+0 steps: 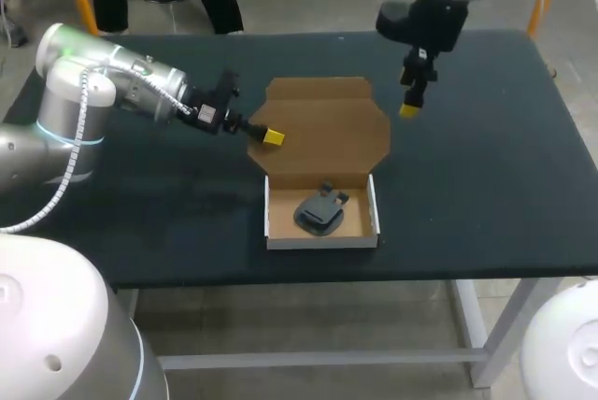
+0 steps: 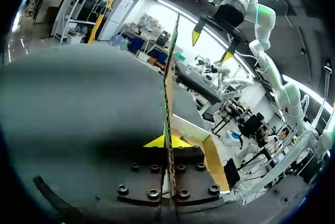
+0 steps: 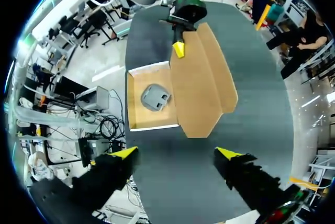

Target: Assemble the packaging by folding the flat box into shape, placing the metal phone stand inside, and closing the box properly

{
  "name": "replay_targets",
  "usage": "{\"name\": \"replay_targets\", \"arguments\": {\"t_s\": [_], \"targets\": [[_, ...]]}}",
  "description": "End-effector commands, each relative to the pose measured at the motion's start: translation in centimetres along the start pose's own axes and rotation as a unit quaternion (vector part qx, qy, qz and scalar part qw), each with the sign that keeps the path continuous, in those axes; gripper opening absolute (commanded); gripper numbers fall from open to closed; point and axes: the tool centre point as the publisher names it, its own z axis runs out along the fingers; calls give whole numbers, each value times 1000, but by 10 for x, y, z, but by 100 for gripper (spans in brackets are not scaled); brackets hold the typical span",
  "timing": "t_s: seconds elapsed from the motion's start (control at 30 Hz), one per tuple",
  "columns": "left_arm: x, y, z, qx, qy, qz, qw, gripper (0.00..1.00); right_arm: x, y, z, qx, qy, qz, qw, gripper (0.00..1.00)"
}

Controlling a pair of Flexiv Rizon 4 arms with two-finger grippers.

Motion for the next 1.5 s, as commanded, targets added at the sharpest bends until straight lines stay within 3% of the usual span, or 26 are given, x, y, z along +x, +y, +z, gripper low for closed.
{"name": "replay_targets", "arguments": {"t_s": [0.03, 0.37, 0.77, 1.17, 1.5], "targets": [[6, 2, -1, 7, -17, 28, 999, 0, 0, 3, -1, 1, 1, -2, 1000, 100], [22, 1, -6, 25, -48, 110, 992, 0, 3, 8, -4, 6, -2, -5, 1000, 100], [39, 1, -2, 0, -66, 200, 977, 0, 5, 19, -7, 10, -6, -16, 1000, 100], [36, 4, 1, -10, -75, 245, 966, 0, 8, 31, -10, 0, -27, -43, 999, 100], [39, 8, 2, -4, -89, 301, 949, 0, 10, 41, -13, -2, -34, -60, 998, 100]]}}
